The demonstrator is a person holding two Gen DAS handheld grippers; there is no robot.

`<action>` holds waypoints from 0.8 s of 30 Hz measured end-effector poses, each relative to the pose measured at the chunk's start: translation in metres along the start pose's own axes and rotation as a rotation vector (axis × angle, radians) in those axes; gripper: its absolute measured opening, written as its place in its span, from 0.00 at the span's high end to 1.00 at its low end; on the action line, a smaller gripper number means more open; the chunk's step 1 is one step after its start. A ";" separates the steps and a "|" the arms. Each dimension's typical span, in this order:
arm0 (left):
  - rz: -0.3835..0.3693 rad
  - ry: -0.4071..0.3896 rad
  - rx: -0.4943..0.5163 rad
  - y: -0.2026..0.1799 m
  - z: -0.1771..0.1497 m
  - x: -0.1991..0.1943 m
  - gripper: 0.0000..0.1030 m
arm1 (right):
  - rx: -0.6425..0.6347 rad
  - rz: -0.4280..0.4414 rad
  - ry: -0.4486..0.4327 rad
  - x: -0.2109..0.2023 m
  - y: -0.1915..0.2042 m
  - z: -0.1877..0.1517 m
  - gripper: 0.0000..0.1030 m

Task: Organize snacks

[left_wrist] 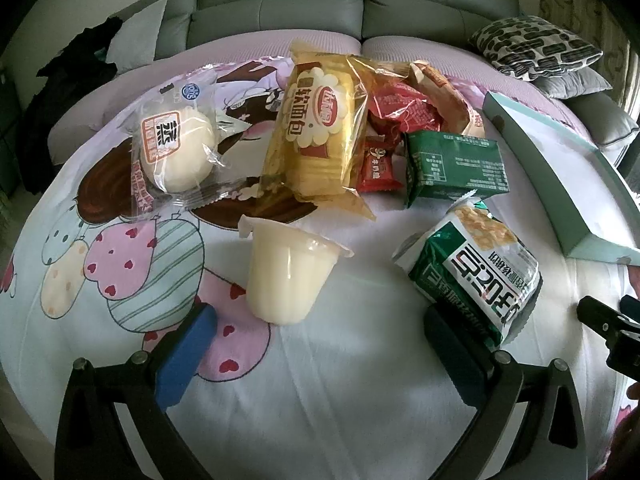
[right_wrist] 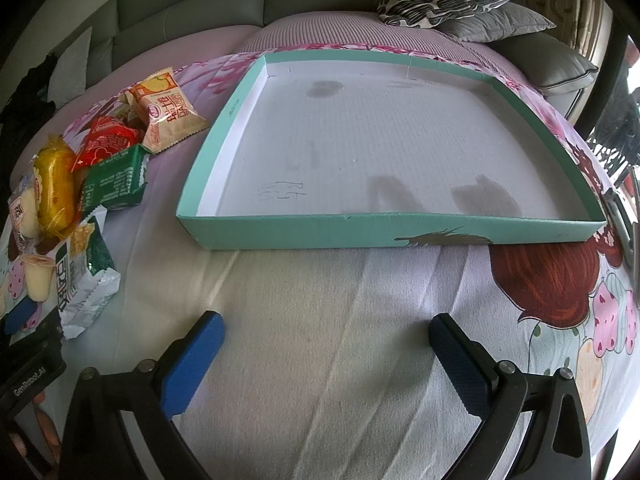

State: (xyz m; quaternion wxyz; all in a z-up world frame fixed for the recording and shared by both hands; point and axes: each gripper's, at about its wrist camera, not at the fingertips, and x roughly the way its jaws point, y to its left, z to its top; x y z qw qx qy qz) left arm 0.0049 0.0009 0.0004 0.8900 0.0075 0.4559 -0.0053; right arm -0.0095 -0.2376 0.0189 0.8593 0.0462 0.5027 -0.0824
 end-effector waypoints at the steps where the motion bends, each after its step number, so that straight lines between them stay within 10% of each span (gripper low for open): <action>1: -0.001 -0.001 0.000 0.000 0.000 0.001 0.00 | 0.000 0.000 0.000 0.000 0.000 0.000 0.00; 24: -0.001 -0.005 -0.003 0.000 -0.001 0.001 0.00 | -0.001 -0.002 0.000 0.000 0.001 0.000 0.00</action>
